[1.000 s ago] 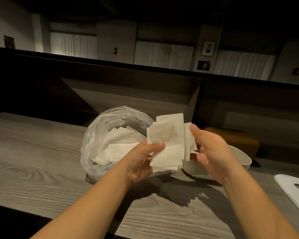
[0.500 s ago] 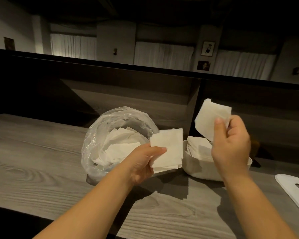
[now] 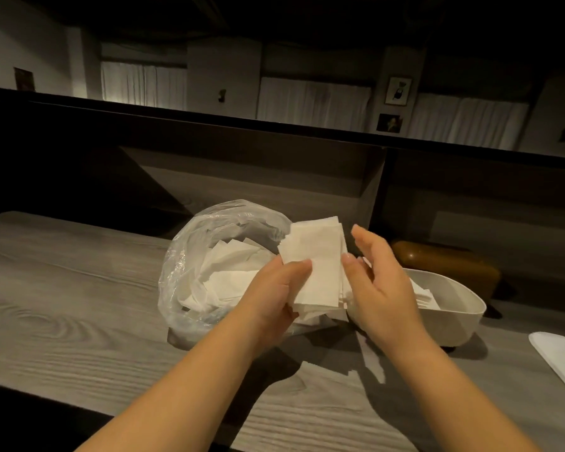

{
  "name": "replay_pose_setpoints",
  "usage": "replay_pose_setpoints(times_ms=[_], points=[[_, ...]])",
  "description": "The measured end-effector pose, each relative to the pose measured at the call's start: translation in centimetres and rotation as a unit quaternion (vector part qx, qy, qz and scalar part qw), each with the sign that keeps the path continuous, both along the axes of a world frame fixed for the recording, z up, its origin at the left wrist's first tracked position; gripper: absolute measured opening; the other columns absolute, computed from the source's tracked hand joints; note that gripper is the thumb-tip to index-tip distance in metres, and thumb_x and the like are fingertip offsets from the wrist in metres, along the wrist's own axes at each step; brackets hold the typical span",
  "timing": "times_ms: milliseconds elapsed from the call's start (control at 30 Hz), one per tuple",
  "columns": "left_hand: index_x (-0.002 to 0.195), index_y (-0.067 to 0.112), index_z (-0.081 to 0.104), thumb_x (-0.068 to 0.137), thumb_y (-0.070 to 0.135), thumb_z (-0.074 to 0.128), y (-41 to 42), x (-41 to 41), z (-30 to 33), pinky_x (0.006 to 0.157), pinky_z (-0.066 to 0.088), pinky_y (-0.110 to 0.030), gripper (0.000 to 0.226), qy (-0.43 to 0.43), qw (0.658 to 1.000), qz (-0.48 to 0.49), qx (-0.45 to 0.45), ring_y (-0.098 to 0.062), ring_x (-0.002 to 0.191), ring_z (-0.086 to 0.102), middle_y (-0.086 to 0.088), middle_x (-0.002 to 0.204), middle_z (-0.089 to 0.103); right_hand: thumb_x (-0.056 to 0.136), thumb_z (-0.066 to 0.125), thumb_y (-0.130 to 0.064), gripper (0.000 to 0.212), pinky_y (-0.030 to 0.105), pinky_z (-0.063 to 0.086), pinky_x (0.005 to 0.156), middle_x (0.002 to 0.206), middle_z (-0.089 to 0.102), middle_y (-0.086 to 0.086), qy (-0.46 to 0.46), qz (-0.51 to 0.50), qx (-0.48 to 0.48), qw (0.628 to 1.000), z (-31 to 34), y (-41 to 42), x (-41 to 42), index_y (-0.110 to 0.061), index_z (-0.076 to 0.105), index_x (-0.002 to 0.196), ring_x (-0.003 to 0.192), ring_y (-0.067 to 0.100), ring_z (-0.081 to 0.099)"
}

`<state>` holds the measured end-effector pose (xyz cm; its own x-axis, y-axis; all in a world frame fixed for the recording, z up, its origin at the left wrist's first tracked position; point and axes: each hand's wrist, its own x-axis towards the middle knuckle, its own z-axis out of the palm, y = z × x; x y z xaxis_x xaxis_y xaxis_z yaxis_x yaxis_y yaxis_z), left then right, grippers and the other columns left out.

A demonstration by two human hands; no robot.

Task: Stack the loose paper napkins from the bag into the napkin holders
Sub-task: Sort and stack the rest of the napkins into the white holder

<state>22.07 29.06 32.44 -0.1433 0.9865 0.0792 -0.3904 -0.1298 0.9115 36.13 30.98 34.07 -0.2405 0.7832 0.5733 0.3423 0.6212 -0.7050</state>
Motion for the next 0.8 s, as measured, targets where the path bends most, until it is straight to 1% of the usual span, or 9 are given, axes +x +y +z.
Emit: replay_pose_setpoints(times_ms=[67, 167, 233, 300, 367, 433, 500, 667, 800], points=[[0.116, 0.029, 0.059, 0.096, 0.027, 0.059, -0.2, 0.5, 0.0, 0.073, 0.059, -0.035, 0.019, 0.019, 0.999, -0.036, -0.007, -0.026, 0.101, 0.07, -0.006, 0.11, 0.071, 0.1, 0.044, -0.038, 0.051, 0.01, 0.044, 0.086, 0.143, 0.04, -0.015, 0.022, 0.051, -0.078, 0.995, -0.3, -0.1, -0.5, -0.034, 0.025, 0.147, 0.122, -0.001, 0.047], [0.121, 0.029, 0.059, 0.09, 0.034, 0.067, -0.4, 0.8, -0.3, 0.081, 0.058, -0.037, 0.032, 0.073, 0.993, -0.087, -0.027, -0.027, 0.105, 0.069, -0.004, 0.117, 0.07, 0.1, 0.039, -0.045, 0.063, 0.024, 0.027, 0.107, 0.158, 0.021, -0.011, -0.001, 0.056, -0.131, 0.99, -1.0, -0.2, -1.2, -0.035, 0.007, 0.154, 0.145, 0.013, 0.024], [0.13, 0.024, 0.056, 0.092, 0.026, 0.066, -0.5, 0.5, -0.2, 0.079, 0.058, -0.036, 0.039, 0.107, 0.992, -0.072, -0.016, -0.025, 0.102, 0.07, -0.004, 0.115, 0.07, 0.101, 0.041, -0.042, 0.066, 0.022, 0.022, 0.107, 0.159, 0.016, -0.012, 0.035, 0.061, -0.14, 0.988, -1.0, -0.2, -1.2, -0.035, 0.003, 0.155, 0.145, 0.011, 0.02], [0.126, 0.02, 0.056, 0.094, 0.016, 0.062, -0.9, -0.2, 0.5, 0.079, 0.059, -0.037, 0.033, 0.127, 0.992, -0.01, 0.006, -0.022, 0.098, 0.069, -0.002, 0.107, 0.07, 0.102, 0.044, -0.035, 0.064, 0.016, 0.034, 0.1, 0.147, 0.03, -0.013, 0.079, 0.076, -0.133, 0.985, -0.7, 0.0, -0.9, -0.034, 0.008, 0.154, 0.132, 0.005, 0.038], [0.115, 0.018, 0.061, 0.092, 0.015, 0.065, -1.1, -1.6, 1.2, 0.082, 0.059, -0.042, 0.024, 0.081, 0.994, 0.071, 0.028, -0.025, 0.096, 0.069, -0.004, 0.104, 0.071, 0.102, 0.047, -0.026, 0.048, 0.01, 0.043, 0.083, 0.132, 0.044, -0.014, 0.063, 0.046, -0.061, 0.995, -0.4, 0.2, -0.6, -0.029, 0.029, 0.146, 0.11, -0.001, 0.05], [0.107, 0.018, 0.064, 0.089, 0.016, 0.068, -1.3, -3.9, 1.5, 0.081, 0.058, -0.044, 0.018, 0.025, 0.984, 0.165, 0.056, -0.029, 0.095, 0.069, -0.007, 0.102, 0.073, 0.1, 0.051, -0.017, 0.021, 0.006, 0.044, 0.074, 0.109, 0.056, -0.011, -0.01, 0.008, 0.047, 0.999, 0.4, 0.5, -0.7, -0.028, 0.052, 0.118, 0.098, 0.0, 0.054], [0.106, 0.023, 0.061, 0.089, 0.017, 0.068, -1.6, -6.4, 1.4, 0.075, 0.056, -0.041, 0.019, 0.014, 0.963, 0.256, 0.078, -0.024, 0.095, 0.067, -0.003, 0.103, 0.069, 0.097, 0.054, -0.016, 0.013, 0.01, 0.047, 0.073, 0.095, 0.06, -0.012, -0.108, 0.01, 0.093, 0.99, 1.5, 0.5, -1.4, -0.027, 0.06, 0.098, 0.088, 0.001, 0.056], [0.113, 0.021, 0.056, 0.09, 0.011, 0.061, -1.6, -9.0, 0.7, 0.067, 0.054, -0.03, 0.026, -0.094, 0.914, 0.381, 0.101, -0.015, 0.088, 0.065, 0.003, 0.097, 0.064, 0.097, 0.049, -0.011, 0.025, 0.019, 0.048, 0.074, 0.101, 0.062, -0.008, -0.32, 0.051, 0.06, 0.944, 3.1, 1.3, -6.2, -0.023, 0.067, 0.109, 0.085, 0.006, 0.057], [0.115, 0.014, 0.056, 0.089, 0.011, 0.056, -1.2, -9.0, 0.3, 0.065, 0.051, -0.031, 0.026, -0.151, 0.9, 0.398, 0.088, -0.017, 0.08, 0.064, 0.001, 0.089, 0.063, 0.093, 0.057, -0.011, 0.041, 0.031, 0.045, 0.102, 0.134, 0.055, -0.002, -0.429, 0.117, 0.035, 0.895, 2.5, 2.6, -10.1, -0.022, 0.056, 0.132, 0.122, 0.018, 0.052]])
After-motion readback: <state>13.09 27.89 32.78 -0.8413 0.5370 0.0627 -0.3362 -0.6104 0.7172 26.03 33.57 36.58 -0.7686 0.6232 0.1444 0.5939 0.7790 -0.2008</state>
